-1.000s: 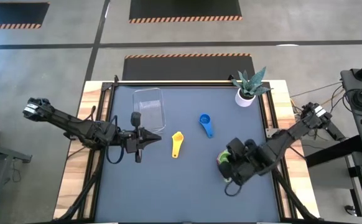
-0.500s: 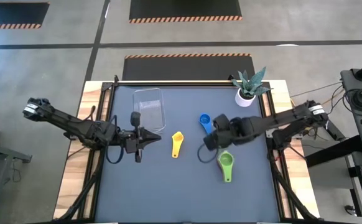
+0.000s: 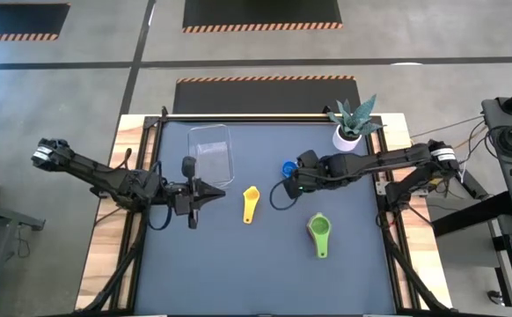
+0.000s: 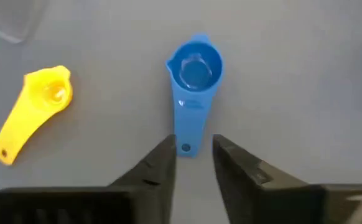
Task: Nest measuring cups in basket
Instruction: Stack the blue measuring cup on top of the green measuring cup, then stack the yellow measuring cup on top of the blue measuring cup
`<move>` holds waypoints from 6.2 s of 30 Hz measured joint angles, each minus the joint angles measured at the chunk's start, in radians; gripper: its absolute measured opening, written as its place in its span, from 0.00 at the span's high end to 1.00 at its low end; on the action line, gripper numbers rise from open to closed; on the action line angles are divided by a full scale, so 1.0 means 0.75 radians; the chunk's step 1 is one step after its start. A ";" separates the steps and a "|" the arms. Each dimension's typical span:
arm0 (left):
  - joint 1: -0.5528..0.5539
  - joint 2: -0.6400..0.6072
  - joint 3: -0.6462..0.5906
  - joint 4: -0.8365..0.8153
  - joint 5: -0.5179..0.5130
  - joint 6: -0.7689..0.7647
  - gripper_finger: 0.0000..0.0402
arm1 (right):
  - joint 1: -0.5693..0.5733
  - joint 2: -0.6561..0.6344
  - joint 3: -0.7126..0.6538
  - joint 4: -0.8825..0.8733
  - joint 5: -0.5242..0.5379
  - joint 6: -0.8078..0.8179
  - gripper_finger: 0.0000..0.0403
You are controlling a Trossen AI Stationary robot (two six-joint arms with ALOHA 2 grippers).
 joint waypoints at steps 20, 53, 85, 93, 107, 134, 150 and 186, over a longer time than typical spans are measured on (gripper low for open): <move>0.000 -0.004 0.000 -0.002 0.000 -0.001 1.00 | -0.194 0.422 0.086 0.028 -0.112 -0.125 0.27; 0.001 -0.004 0.000 -0.003 0.000 0.003 1.00 | -0.215 0.567 0.081 0.181 -0.131 -0.190 0.47; 0.000 -0.004 0.000 -0.006 0.001 0.003 1.00 | -0.195 0.453 0.212 0.025 -0.148 -0.205 0.58; 0.000 -0.004 0.000 -0.007 0.001 0.003 1.00 | -0.108 0.276 0.306 -0.177 -0.289 -0.085 0.57; 0.000 -0.004 0.000 -0.006 0.001 0.001 1.00 | 0.217 0.097 0.285 -0.294 -0.415 0.499 0.58; 0.001 -0.003 0.000 -0.005 0.001 -0.001 1.00 | 0.561 0.280 0.253 -0.431 -0.539 0.965 0.57; 0.000 -0.003 0.000 -0.006 0.001 -0.001 1.00 | 0.563 0.340 0.245 -0.427 -0.586 0.986 0.54; 0.000 -0.002 0.000 0.009 0.001 -0.011 1.00 | 0.556 0.200 0.221 -0.175 0.229 0.440 0.47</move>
